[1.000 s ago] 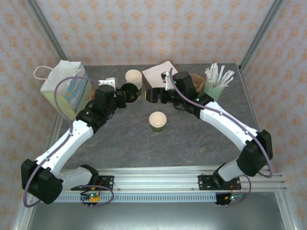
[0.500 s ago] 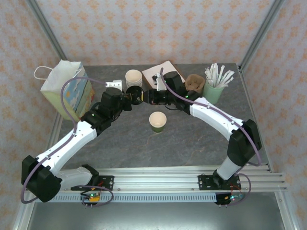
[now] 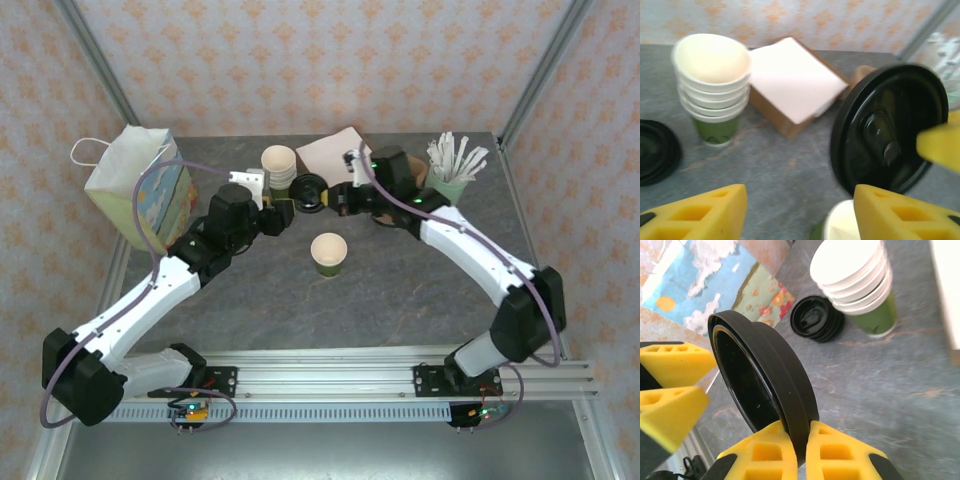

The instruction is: Pack the takeout coffee

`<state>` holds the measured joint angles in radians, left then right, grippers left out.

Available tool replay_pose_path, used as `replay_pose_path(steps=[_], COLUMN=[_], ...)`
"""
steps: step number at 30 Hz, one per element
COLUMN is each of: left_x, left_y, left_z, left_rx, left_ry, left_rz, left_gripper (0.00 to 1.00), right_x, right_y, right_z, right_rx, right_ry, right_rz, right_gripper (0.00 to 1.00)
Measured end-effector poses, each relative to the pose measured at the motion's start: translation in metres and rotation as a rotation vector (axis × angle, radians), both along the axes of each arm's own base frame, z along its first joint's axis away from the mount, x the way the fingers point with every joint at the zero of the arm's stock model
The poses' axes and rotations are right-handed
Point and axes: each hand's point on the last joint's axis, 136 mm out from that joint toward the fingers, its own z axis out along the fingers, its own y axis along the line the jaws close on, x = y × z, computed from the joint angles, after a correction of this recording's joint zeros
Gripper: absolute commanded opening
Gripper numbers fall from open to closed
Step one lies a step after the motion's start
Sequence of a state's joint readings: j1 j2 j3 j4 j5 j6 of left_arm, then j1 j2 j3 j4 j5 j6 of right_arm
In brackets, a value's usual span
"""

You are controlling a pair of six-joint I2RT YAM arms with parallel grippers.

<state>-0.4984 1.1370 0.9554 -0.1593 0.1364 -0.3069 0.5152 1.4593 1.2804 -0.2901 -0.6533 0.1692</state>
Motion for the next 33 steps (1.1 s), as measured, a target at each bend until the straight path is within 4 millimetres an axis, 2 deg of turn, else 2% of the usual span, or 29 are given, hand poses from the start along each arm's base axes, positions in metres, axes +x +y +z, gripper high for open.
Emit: replay_pose_path(steps=[2, 5, 10, 14, 22, 27, 30, 33], left_x=[-0.006, -0.012, -0.025, -0.032, -0.045, -0.035, -0.03, -0.037], left_y=[-0.01, -0.025, -0.054, -0.067, -0.077, -0.069, -0.059, -0.055], left_z=[0.011, 0.026, 0.039, 0.043, 0.055, 0.049, 0.043, 0.049], left_rx=[-0.056, -0.129, -0.199, -0.241, -0.284, -0.21, -0.149, -0.127], left_ry=[-0.024, -0.055, -0.065, -0.057, -0.083, -0.073, -0.071, -0.1], left_rz=[-0.081, -0.201, -0.405, -0.514, -0.619, -0.549, -0.489, -0.497], left_gripper=[0.66, 0.68, 0.7, 0.68, 0.57, 0.56, 0.6, 0.65], right_x=[-0.003, -0.016, -0.046, -0.046, -0.046, -0.041, -0.036, -0.036], right_y=[-0.024, -0.044, -0.032, -0.032, -0.032, -0.033, -0.035, -0.036], right_z=[0.015, 0.036, 0.066, 0.068, 0.07, 0.067, 0.063, 0.061], right_rx=[0.014, 0.042, 0.133, 0.146, 0.15, 0.125, 0.106, 0.099], right_ry=[-0.059, -0.142, -0.244, -0.264, -0.282, -0.28, -0.271, -0.261], right_rz=[-0.003, 0.027, 0.2, 0.234, 0.247, 0.207, 0.174, 0.163], right_gripper=[0.0, 0.0, 0.0, 0.0, 0.0, 0.0, 0.0, 0.0])
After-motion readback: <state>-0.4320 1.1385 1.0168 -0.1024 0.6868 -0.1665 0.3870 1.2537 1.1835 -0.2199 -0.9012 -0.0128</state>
